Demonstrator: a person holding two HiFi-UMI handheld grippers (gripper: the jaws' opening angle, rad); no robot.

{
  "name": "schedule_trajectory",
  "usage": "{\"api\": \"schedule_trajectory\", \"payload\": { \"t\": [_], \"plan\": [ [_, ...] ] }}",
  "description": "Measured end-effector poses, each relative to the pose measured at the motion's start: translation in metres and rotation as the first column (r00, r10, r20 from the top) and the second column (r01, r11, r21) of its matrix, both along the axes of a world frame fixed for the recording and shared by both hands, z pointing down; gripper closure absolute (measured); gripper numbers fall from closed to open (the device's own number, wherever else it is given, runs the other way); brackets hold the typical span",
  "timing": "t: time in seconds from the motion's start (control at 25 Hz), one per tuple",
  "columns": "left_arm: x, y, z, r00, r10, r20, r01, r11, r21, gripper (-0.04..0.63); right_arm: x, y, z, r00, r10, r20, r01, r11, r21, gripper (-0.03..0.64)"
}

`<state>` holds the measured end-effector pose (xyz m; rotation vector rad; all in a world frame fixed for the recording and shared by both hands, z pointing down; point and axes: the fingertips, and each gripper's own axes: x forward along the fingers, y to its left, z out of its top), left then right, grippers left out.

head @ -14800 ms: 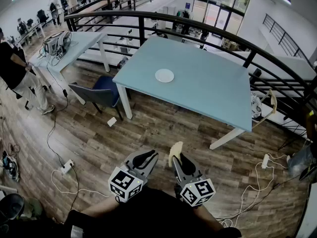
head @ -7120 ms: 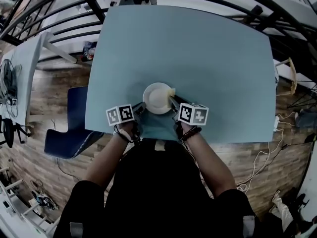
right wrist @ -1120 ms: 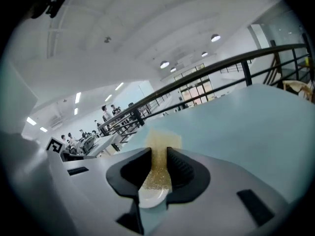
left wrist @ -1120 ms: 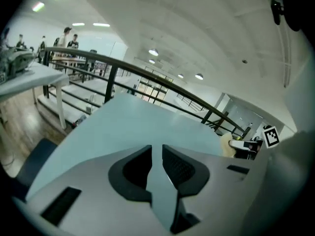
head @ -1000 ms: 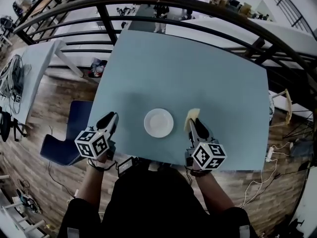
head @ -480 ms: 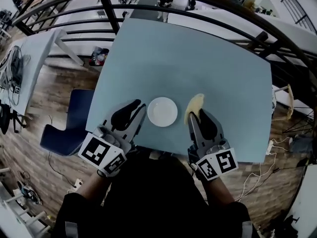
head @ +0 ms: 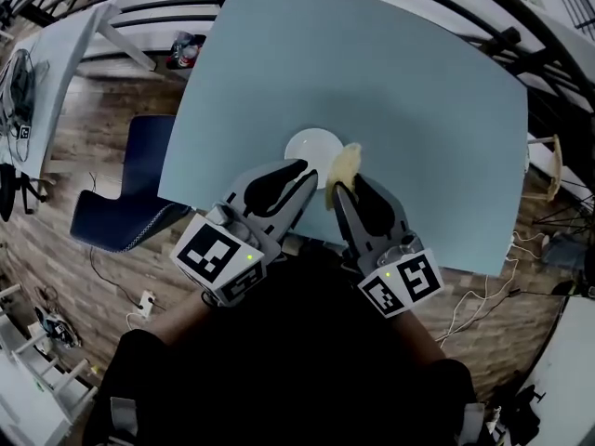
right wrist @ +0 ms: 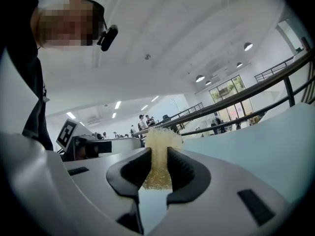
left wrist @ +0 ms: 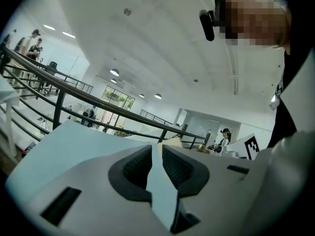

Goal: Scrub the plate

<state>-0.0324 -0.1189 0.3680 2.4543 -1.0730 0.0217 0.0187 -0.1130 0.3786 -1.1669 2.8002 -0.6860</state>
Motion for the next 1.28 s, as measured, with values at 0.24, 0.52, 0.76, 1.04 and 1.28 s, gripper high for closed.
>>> {"api": "schedule_trajectory", "payload": {
  "t": [0.24, 0.52, 0.76, 1.04, 1.28],
  "plan": [
    [-0.010, 0.000, 0.007, 1.000, -0.011, -0.003, 0.011, 1.000, -0.023, 0.522, -0.010, -0.004, -0.002, 1.000, 0.000, -0.012, 0.000, 1.000, 0.015, 0.512],
    [-0.014, -0.003, 0.007, 1.000, -0.009, -0.001, 0.009, 1.000, -0.015, 0.522, -0.016, -0.004, -0.003, 1.000, 0.000, -0.004, 0.000, 1.000, 0.020, 0.512],
    [-0.014, -0.005, 0.011, 1.000, -0.006, 0.006, 0.006, 0.999, -0.033, 0.522, -0.016, -0.004, -0.004, 1.000, 0.003, 0.017, -0.003, 1.000, 0.022, 0.512],
    [-0.011, -0.005, 0.012, 1.000, -0.005, 0.006, 0.006, 0.999, -0.045, 0.522, -0.011, -0.004, -0.006, 0.999, 0.010, 0.031, -0.011, 1.000, 0.022, 0.512],
    [-0.013, -0.007, 0.012, 1.000, -0.012, 0.008, 0.012, 0.999, -0.042, 0.522, -0.009, -0.005, -0.005, 0.999, 0.009, 0.033, -0.009, 1.000, 0.022, 0.512]
  ]
}}
